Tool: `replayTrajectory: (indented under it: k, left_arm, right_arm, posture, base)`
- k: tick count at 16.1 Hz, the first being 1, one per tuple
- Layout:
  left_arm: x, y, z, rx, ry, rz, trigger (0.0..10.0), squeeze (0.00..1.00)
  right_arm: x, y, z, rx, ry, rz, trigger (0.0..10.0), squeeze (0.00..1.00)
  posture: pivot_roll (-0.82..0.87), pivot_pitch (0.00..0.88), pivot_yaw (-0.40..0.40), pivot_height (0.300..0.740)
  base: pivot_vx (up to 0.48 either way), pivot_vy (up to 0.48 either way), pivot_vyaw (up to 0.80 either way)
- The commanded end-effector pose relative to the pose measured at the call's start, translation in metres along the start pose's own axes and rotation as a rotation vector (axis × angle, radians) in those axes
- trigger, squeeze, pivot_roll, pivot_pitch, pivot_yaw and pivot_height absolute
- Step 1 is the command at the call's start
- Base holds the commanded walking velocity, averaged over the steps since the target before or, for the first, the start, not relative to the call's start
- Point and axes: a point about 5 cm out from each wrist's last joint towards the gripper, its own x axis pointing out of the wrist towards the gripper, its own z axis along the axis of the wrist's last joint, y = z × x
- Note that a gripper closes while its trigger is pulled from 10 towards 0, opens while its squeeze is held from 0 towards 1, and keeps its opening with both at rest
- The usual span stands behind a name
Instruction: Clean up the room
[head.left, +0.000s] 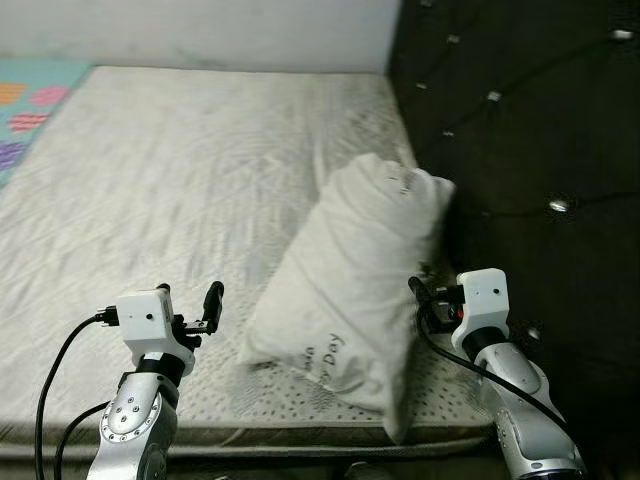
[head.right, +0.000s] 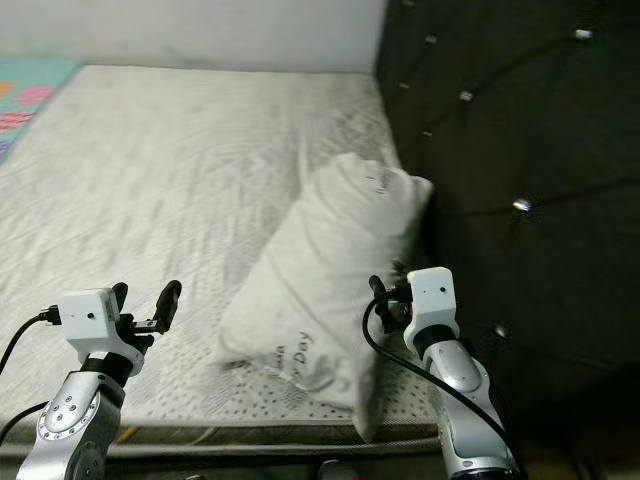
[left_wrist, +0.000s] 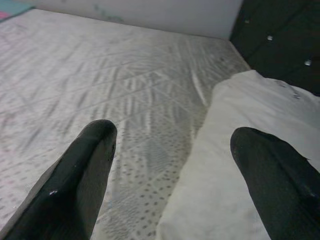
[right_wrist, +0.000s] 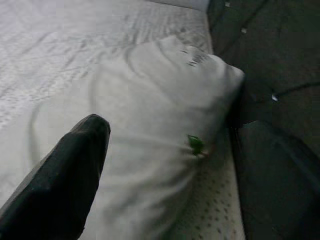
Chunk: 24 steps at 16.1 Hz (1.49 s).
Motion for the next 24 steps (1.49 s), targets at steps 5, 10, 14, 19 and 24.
replayTrajectory:
  k: [5, 10, 14, 19, 24]
  left_arm:
    - [-0.001, 0.001, -0.003, 0.005, 0.021, 0.004, 10.0, 0.00]
    - [-0.001, 0.001, -0.004, 0.007, 0.026, 0.003, 10.0, 0.00]
    - [-0.001, 0.000, -0.004, 0.008, 0.027, 0.002, 10.0, 0.00]
    - [-0.001, 0.001, -0.004, 0.015, 0.019, 0.020, 10.0, 0.00]
    - [-0.004, 0.016, -0.001, 0.009, -0.007, 0.116, 10.0, 0.00]
  right_arm:
    - [0.000, -0.001, 0.002, -0.004, -0.008, -0.001, 10.0, 0.00]
    - [-0.001, 0.000, 0.000, -0.003, -0.003, 0.006, 10.0, 0.00]
    - [-0.001, 0.001, 0.000, -0.007, -0.002, 0.011, 10.0, 0.00]
    - [0.002, 0.001, 0.000, -0.019, -0.004, 0.026, 10.0, 0.00]
    - [0.006, -0.004, 0.001, -0.030, -0.006, 0.024, 10.0, 0.00]
  posture:
    - [-0.14, 0.127, -0.022, 0.719]
    - [-0.14, 0.127, -0.021, 0.676]
    - [-0.14, 0.123, -0.021, 0.626]
    - [-0.14, 0.114, -0.027, 0.591]
    - [-0.14, 0.116, -0.027, 0.591]
  base:
    - [0.000, 0.000, 0.00]
    - [0.000, 0.000, 0.00]
    - [0.000, 0.000, 0.00]
    - [0.000, 0.000, 0.00]
    - [0.000, 0.000, 0.00]
